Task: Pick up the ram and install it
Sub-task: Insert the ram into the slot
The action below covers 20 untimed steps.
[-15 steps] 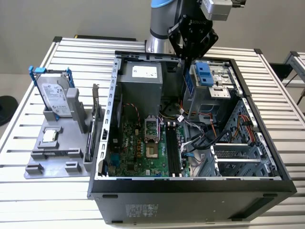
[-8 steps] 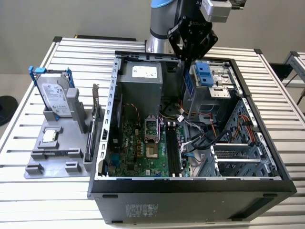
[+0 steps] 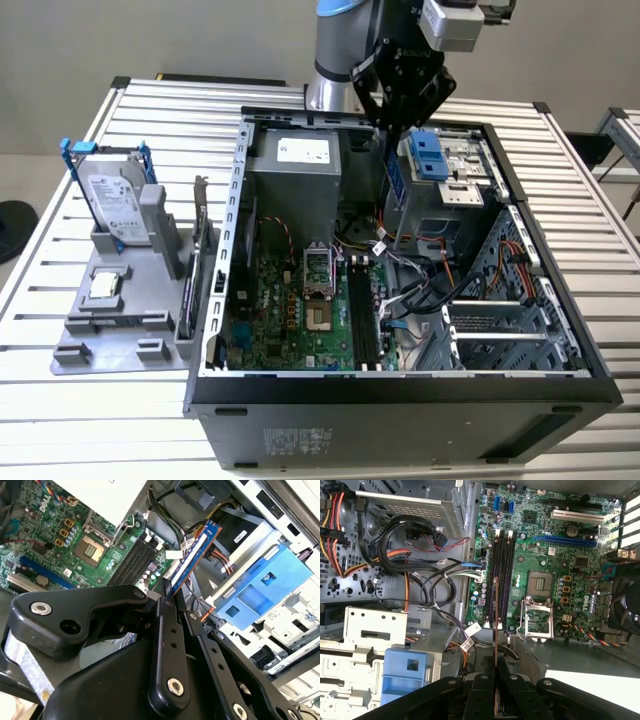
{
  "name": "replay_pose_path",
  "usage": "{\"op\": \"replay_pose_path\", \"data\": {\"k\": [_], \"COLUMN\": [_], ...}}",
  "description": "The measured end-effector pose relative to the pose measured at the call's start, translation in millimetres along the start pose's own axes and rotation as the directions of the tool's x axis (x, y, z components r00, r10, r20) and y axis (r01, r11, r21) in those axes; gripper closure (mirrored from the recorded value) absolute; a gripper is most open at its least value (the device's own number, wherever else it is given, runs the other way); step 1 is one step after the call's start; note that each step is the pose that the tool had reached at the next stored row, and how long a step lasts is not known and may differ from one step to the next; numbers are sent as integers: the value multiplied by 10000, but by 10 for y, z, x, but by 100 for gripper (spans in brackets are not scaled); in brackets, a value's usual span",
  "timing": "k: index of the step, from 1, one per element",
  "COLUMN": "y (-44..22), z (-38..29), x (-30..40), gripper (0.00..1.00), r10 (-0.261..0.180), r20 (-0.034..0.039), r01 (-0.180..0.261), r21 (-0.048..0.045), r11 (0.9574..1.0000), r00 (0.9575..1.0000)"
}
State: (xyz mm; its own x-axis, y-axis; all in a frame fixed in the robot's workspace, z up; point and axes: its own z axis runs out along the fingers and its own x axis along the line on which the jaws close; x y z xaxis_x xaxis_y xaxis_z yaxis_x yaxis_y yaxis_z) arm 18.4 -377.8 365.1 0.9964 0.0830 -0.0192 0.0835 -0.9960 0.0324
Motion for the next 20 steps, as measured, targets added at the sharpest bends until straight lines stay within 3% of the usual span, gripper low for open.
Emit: {"op": "replay_pose_path", "data": {"k": [20], "y": [10], "z": [85], "x": [1], "gripper": [100], "r10": [2], "r20": [1], "r01": [-2], "r21": [-9], "r11": [10000], "r00": [10000]}}
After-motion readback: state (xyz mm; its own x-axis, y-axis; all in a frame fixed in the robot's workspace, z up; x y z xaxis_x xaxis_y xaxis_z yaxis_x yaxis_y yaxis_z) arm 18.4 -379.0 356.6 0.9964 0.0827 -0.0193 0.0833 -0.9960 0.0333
